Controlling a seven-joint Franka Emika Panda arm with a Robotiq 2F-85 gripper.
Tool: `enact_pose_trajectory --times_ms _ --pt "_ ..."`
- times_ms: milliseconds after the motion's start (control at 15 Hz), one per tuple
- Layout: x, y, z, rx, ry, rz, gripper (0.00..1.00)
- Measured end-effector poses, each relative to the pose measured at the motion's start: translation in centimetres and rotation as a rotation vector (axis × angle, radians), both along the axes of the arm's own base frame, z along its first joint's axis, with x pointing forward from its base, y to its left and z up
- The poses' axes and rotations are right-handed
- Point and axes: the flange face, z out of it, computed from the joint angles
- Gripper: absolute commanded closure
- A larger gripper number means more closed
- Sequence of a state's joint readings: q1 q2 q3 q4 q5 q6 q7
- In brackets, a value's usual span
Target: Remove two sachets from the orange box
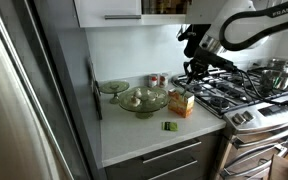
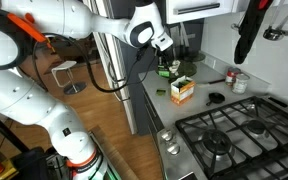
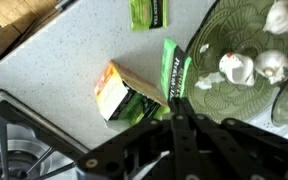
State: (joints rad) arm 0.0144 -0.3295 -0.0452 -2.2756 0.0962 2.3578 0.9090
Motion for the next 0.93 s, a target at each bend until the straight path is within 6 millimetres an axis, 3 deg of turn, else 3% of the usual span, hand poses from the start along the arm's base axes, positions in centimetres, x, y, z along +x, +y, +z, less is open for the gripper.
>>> enact_pose_trajectory --times_ms 467,933 --pt "-2.4 0.8 -7.1 0.086 0.040 0.229 1.00" --pt "-1.8 0.4 -13.8 0.059 0.008 0.240 1.00"
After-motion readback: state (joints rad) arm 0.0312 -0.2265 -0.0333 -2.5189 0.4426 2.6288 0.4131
